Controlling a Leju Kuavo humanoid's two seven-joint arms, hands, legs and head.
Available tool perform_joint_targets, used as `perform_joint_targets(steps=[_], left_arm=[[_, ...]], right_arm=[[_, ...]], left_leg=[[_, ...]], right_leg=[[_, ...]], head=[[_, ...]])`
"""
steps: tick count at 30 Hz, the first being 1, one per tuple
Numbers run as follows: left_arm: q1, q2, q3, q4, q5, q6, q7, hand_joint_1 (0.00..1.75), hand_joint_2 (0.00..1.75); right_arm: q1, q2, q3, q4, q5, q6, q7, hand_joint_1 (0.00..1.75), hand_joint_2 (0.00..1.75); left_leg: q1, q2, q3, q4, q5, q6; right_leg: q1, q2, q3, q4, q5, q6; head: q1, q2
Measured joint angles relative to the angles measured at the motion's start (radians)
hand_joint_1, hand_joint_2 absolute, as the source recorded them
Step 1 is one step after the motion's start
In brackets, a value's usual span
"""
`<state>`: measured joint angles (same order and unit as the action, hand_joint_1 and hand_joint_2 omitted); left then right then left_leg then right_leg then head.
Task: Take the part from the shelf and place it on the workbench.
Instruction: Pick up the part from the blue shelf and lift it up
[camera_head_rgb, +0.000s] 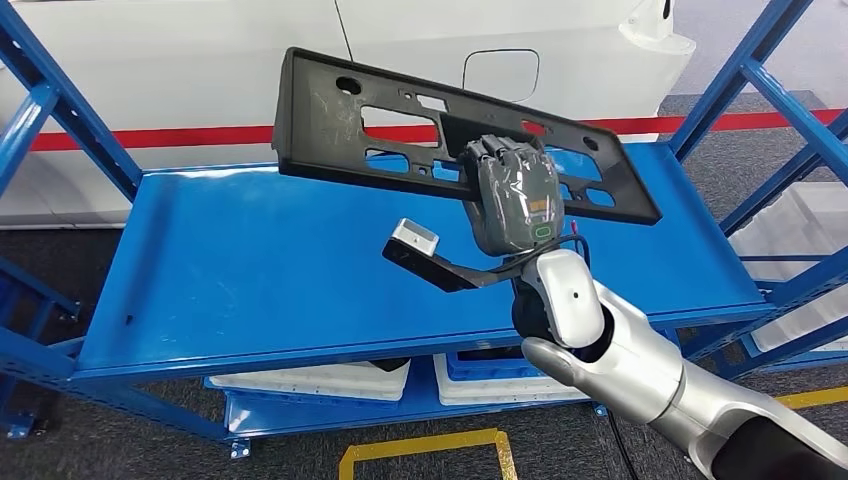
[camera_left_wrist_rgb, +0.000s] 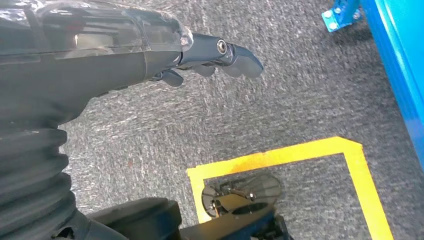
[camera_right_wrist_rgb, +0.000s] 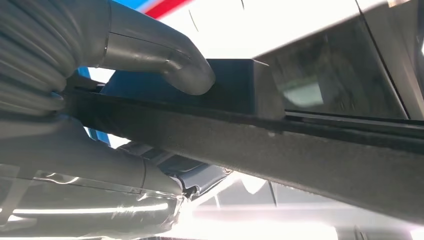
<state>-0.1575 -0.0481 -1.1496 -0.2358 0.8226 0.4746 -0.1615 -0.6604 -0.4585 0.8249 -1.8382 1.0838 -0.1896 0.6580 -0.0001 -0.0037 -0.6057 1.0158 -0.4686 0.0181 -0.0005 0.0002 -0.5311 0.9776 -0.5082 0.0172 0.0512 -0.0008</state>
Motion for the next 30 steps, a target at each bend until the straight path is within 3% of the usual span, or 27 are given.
perform_joint_targets(steps=[9,12,14,16,17,18,19,21,22,24,27,28,30], left_arm=[[-0.006,0.024,0.01,0.001,0.018,0.004,-0.006,0.0,1.75],[-0.012,0.034,0.015,0.001,0.019,0.008,-0.01,0.0,1.75],[-0.018,0.039,0.017,0.001,0.022,0.01,-0.011,0.0,1.75],[-0.021,0.041,0.017,0.001,0.024,0.011,-0.012,0.0,1.75],[-0.021,0.043,0.018,0.002,0.025,0.012,-0.013,0.0,1.75],[-0.021,0.044,0.018,0.002,0.025,0.012,-0.013,0.0,1.75],[-0.022,0.045,0.019,0.002,0.026,0.012,-0.014,0.0,1.75],[-0.023,0.047,0.022,0.003,0.026,0.012,-0.016,0.0,1.75],[-0.024,0.048,0.024,0.003,0.027,0.012,-0.017,0.0,1.75],[-0.026,0.05,0.026,0.003,0.028,0.012,-0.018,0.0,1.75],[-0.027,0.054,0.029,0.003,0.03,0.013,-0.02,0.0,1.75],[-0.028,0.055,0.031,0.003,0.03,0.013,-0.02,0.0,1.75],[-0.029,0.057,0.034,0.003,0.029,0.013,-0.019,0.0,1.75]], right_arm=[[-0.051,-0.04,-0.038,-0.137,0.013,0.032,0.003,1.75,1.75],[-0.06,-0.05,-0.049,-0.166,0.005,0.031,0.003,1.75,1.75],[-0.063,-0.058,-0.059,-0.181,0.002,0.031,0.003,1.75,1.75],[-0.064,-0.066,-0.066,-0.191,0.0,0.031,0.003,1.75,1.75],[-0.063,-0.07,-0.066,-0.195,-0.003,0.031,0.003,1.75,1.75],[-0.063,-0.073,-0.067,-0.199,-0.007,0.03,0.003,1.75,1.75],[-0.063,-0.076,-0.068,-0.205,-0.012,0.029,0.003,1.75,1.75],[-0.066,-0.082,-0.074,-0.217,-0.021,0.027,0.003,1.75,1.75],[-0.068,-0.085,-0.077,-0.223,-0.024,0.026,0.003,1.75,1.75],[-0.071,-0.089,-0.083,-0.231,-0.027,0.025,0.003,1.75,1.75],[-0.073,-0.093,-0.086,-0.241,-0.028,0.025,0.003,1.75,1.75],[-0.074,-0.094,-0.087,-0.244,-0.028,0.025,0.003,1.75,1.75],[-0.075,-0.094,-0.09,-0.25,-0.028,0.026,0.003,1.75,1.75]], left_leg=[[-0.01,-0.003,-0.001,0.003,-0.003,0.006],[-0.006,-0.002,0.007,-0.011,0.004,0.017],[-0.003,-0.001,0.014,-0.02,0.008,0.024],[-0.003,-0.001,0.015,-0.021,0.008,0.026],[-0.003,-0.001,0.016,-0.02,0.008,0.026],[-0.003,-0.002,0.017,-0.02,0.007,0.025],[-0.003,-0.003,0.018,-0.02,0.006,0.024],[-0.004,-0.006,0.02,-0.018,0.003,0.017],[-0.005,-0.007,0.02,-0.016,0.001,0.013],[-0.007,-0.007,0.016,-0.014,0.001,0.002],[-0.003,-0.001,0.011,-0.004,-0.01,-0.015],[-0.001,0.001,0.001,0.022,-0.031,-0.02],[0.002,0.003,-0.045,0.13,-0.094,-0.028]], right_leg=[[-0.01,0.0,0.0,-0.003,0.0,0.011],[-0.012,0.0,-0.003,0.01,-0.012,0.019],[-0.012,0.0,-0.042,0.097,-0.061,0.023],[-0.012,0.001,-0.114,0.235,-0.118,0.026],[-0.013,0.0,-0.14,0.28,-0.126,0.026],[-0.013,0.0,-0.151,0.289,-0.114,0.026],[-0.014,0.0,-0.142,0.257,-0.083,0.025],[-0.016,0.0,-0.087,0.124,-0.003,0.023],[-0.016,0.001,-0.062,0.063,0.021,0.02],[-0.012,0.003,-0.042,0.016,0.03,0.012],[-0.012,0.004,-0.042,0.008,0.036,-0.008],[-0.013,0.003,-0.041,0.004,0.039,-0.015],[-0.012,0.002,-0.04,0.001,0.043,-0.022]], head=[[-0.001,0.0],[-0.001,0.0],[0.003,0.0],[0.007,0.0],[0.008,0.0],[0.009,0.0],[0.011,0.0],[0.014,0.0],[0.015,0.0],[0.014,0.0],[0.009,0.0],[0.005,0.0],[-0.002,0.0]])
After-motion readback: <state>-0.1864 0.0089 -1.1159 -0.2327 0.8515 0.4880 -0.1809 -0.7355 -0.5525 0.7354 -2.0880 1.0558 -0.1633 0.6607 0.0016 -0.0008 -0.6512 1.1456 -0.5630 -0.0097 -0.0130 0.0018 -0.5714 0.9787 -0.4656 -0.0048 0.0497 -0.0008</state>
